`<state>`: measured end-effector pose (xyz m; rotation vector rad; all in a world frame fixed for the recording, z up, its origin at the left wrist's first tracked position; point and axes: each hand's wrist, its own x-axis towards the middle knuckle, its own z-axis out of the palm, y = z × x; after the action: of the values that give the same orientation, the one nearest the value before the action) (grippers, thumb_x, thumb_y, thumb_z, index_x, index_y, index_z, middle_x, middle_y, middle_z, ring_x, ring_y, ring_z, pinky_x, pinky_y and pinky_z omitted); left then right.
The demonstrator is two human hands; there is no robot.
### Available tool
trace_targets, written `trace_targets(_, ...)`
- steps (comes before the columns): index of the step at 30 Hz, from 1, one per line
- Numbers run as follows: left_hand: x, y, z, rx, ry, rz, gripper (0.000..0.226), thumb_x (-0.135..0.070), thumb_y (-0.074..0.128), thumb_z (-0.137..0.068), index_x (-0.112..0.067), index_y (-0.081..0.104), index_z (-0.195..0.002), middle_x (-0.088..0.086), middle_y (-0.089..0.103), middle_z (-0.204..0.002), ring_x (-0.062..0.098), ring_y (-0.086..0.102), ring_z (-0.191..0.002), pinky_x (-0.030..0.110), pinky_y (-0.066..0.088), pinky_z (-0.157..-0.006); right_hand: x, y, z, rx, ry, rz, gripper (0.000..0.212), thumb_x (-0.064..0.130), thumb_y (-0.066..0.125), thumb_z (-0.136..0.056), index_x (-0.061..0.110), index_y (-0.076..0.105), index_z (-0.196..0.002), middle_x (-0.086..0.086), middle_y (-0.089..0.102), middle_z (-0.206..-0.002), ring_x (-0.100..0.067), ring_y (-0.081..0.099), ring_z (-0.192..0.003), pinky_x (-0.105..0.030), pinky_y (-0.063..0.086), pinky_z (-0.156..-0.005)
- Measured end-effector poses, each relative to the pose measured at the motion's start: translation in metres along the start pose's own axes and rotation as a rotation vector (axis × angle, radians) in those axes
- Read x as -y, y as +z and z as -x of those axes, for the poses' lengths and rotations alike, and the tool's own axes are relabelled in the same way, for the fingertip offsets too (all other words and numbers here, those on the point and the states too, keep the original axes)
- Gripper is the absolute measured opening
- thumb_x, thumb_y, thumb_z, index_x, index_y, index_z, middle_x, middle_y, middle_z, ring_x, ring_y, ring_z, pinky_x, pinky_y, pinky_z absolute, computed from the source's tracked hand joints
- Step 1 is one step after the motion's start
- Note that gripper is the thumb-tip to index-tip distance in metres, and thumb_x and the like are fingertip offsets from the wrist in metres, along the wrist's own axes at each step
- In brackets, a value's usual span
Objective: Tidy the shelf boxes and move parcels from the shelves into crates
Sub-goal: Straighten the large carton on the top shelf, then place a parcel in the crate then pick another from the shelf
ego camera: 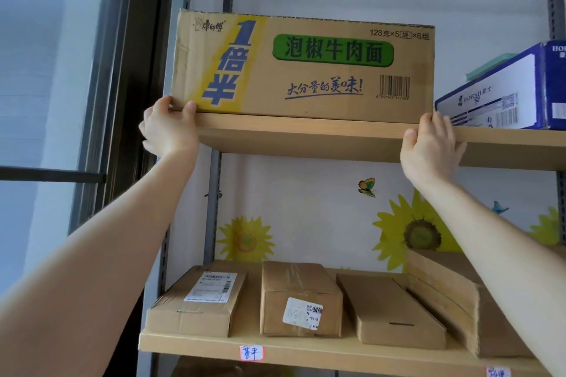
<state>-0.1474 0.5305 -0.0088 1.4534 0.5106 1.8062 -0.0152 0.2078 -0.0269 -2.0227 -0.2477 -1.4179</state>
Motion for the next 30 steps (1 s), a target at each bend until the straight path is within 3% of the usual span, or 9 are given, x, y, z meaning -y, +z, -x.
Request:
trace_targets(7, 0.0, -0.007, -0.005, 0.05, 0.01, -0.021, 0.041, -0.039, 0.058, -0.084, -0.02, 0.056, -0.121, 0.003, 0.049, -0.131, 0.024, 0.04, -0.124, 0.044, 0.032, -0.103, 0.027, 0.01, 0.029, -0.061, 0.052, -0.208, 0.046, 0.02, 0.033, -0.098, 0.004, 0.032, -0.141, -0.01, 0.018, -0.156, -0.021, 0.011, -0.145, -0.044, 0.007, -0.115)
trace_targets(11, 0.013, -0.014, 0.012, 0.062, 0.019, 0.14, 0.041, -0.029, 0.058, -0.086, -0.016, 0.054, -0.124, 0.005, 0.044, -0.133, 0.021, 0.044, -0.121, 0.035, 0.038, -0.102, 0.07, 0.025, 0.091, -0.057, 0.005, -0.582, 0.038, 0.013, 0.04, -0.097, -0.001, 0.045, -0.132, -0.014, 0.039, -0.145, -0.022, 0.031, -0.137, -0.027, 0.022, -0.111)
trace_targets(14, 0.052, -0.031, 0.054, 0.172, -0.023, 0.217, 0.039, -0.028, 0.054, -0.09, -0.014, 0.051, -0.127, 0.005, 0.049, -0.129, 0.015, 0.049, -0.116, 0.029, 0.04, -0.099, 0.102, 0.043, 0.162, 0.109, -0.07, -0.754, 0.028, 0.01, 0.046, -0.095, 0.0, 0.058, -0.118, -0.013, 0.059, -0.12, -0.021, 0.055, -0.113, -0.015, 0.038, -0.094)
trace_targets(16, 0.091, -0.048, 0.083, 0.356, -0.057, 0.091, 0.04, -0.028, 0.054, -0.091, -0.012, 0.051, -0.127, 0.008, 0.053, -0.127, 0.017, 0.051, -0.114, 0.029, 0.04, -0.097, 0.117, 0.057, 0.208, 0.402, -0.109, -0.712, 0.027, 0.016, 0.046, -0.095, 0.006, 0.06, -0.116, -0.007, 0.063, -0.11, -0.007, 0.057, -0.09, 0.001, 0.037, -0.074)
trace_targets(19, 0.152, -0.074, 0.112, 0.544, -0.059, -0.267, 0.045, -0.033, 0.053, -0.09, -0.002, 0.054, -0.122, 0.018, 0.055, -0.124, 0.028, 0.054, -0.111, 0.037, 0.043, -0.091, 0.129, 0.085, 0.26, 0.818, -0.103, -0.512, 0.031, 0.025, 0.038, -0.098, 0.01, 0.056, -0.118, -0.006, 0.06, -0.116, -0.012, 0.056, -0.094, -0.006, 0.039, -0.069)
trace_targets(21, 0.182, -0.089, 0.123, 0.57, -0.048, -0.501, 0.048, -0.04, 0.052, -0.089, 0.002, 0.058, -0.111, 0.021, 0.055, -0.117, 0.033, 0.053, -0.106, 0.036, 0.044, -0.086, 0.133, 0.097, 0.279, 0.927, -0.036, -0.39, 0.035, 0.029, 0.031, -0.1, 0.009, 0.053, -0.118, -0.01, 0.058, -0.12, -0.021, 0.056, -0.105, -0.023, 0.044, -0.078)
trace_targets(23, 0.201, -0.098, 0.129, 0.622, -0.089, -0.629, 0.049, -0.046, 0.051, -0.088, -0.002, 0.061, -0.106, 0.019, 0.055, -0.114, 0.033, 0.053, -0.105, 0.037, 0.046, -0.088, 0.134, 0.107, 0.288, 0.976, 0.014, -0.308, 0.036, 0.029, 0.028, -0.1, 0.007, 0.051, -0.118, -0.012, 0.058, -0.123, -0.025, 0.056, -0.108, -0.028, 0.044, -0.083)
trace_targets(26, 0.212, -0.103, 0.131, 0.694, -0.144, -0.558, 0.043, -0.046, 0.052, -0.087, -0.006, 0.063, -0.099, 0.011, 0.062, -0.101, 0.026, 0.058, -0.09, 0.035, 0.05, -0.077, 0.134, 0.115, 0.296, 0.987, 0.064, -0.316, 0.035, 0.026, 0.03, -0.1, 0.009, 0.049, -0.124, -0.011, 0.056, -0.129, -0.025, 0.054, -0.115, -0.034, 0.045, -0.096)
trace_targets(30, 0.209, -0.112, 0.138, 0.61, -0.244, -0.265, 0.035, -0.03, 0.065, -0.083, -0.009, 0.056, -0.109, -0.006, 0.053, -0.089, 0.01, 0.05, -0.079, 0.018, 0.037, -0.06, 0.125, 0.11, 0.302, 0.898, 0.16, -0.482, 0.036, 0.022, 0.041, -0.097, 0.013, 0.048, -0.131, -0.004, 0.053, -0.134, -0.019, 0.051, -0.121, -0.02, 0.038, -0.09)
